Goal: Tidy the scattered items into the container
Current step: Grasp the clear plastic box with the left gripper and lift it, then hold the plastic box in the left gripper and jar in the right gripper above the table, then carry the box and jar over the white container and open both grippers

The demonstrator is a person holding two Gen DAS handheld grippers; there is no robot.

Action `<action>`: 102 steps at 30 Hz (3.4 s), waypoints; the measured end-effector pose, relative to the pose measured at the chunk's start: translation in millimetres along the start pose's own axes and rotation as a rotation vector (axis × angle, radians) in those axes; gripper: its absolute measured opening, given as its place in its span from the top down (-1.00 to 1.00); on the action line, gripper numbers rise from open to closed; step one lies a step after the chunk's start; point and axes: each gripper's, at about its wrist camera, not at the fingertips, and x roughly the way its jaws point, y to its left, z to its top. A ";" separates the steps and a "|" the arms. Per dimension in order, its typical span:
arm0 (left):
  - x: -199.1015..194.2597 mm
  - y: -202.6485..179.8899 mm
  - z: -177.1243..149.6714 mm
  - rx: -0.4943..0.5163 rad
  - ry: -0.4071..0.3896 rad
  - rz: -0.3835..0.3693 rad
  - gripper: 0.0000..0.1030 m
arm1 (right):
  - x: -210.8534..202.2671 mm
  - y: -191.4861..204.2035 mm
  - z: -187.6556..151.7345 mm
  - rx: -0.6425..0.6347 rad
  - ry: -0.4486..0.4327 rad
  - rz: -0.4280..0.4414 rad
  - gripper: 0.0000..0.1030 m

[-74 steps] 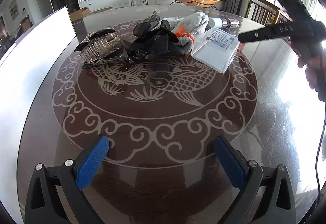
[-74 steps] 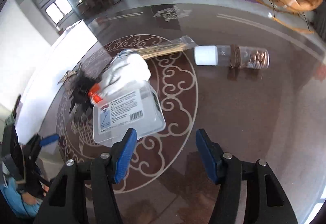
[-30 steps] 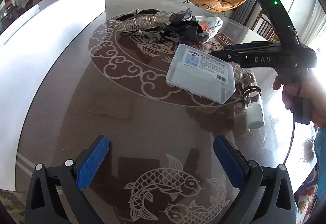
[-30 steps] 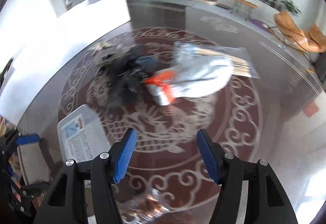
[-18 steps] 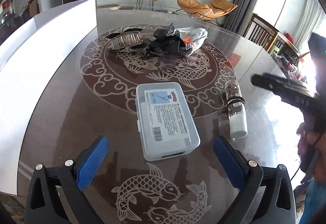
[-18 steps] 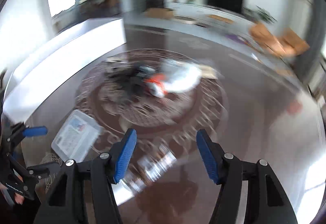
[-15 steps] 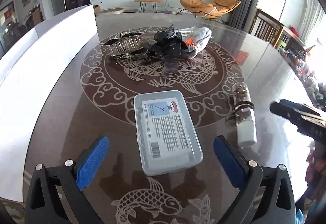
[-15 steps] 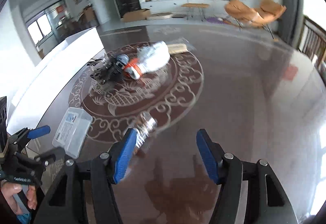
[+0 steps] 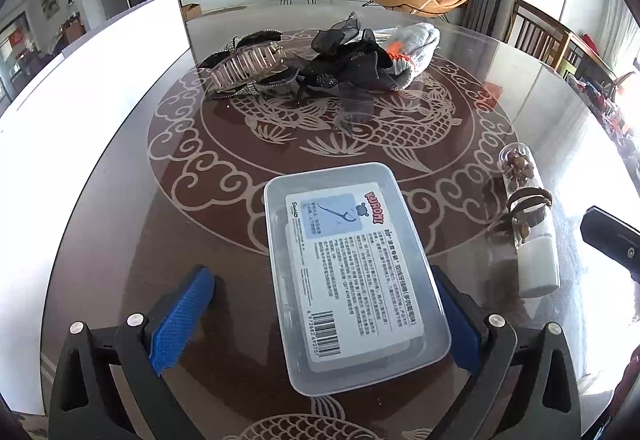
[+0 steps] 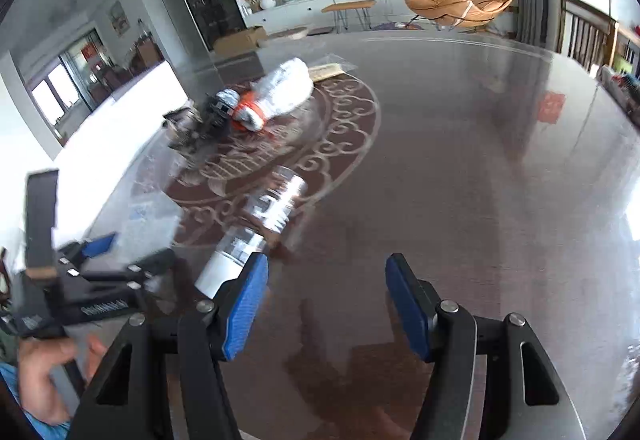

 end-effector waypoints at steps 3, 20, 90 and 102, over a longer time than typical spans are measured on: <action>-1.1 0.3 -0.9 0.004 0.000 -0.001 -1.00 | 20.2 21.8 11.4 0.012 -0.002 0.029 -0.22; -0.5 -1.7 -1.3 -0.015 -0.001 0.009 -1.00 | 62.0 48.5 4.2 -0.143 0.002 -0.175 -0.22; -126.2 348.4 14.8 -0.461 -0.097 0.229 -0.17 | 72.6 412.9 83.2 -0.619 -0.040 0.378 0.38; -91.6 360.1 7.2 -0.432 -0.015 0.245 -1.00 | 146.4 432.4 55.0 -0.677 0.119 0.295 -0.01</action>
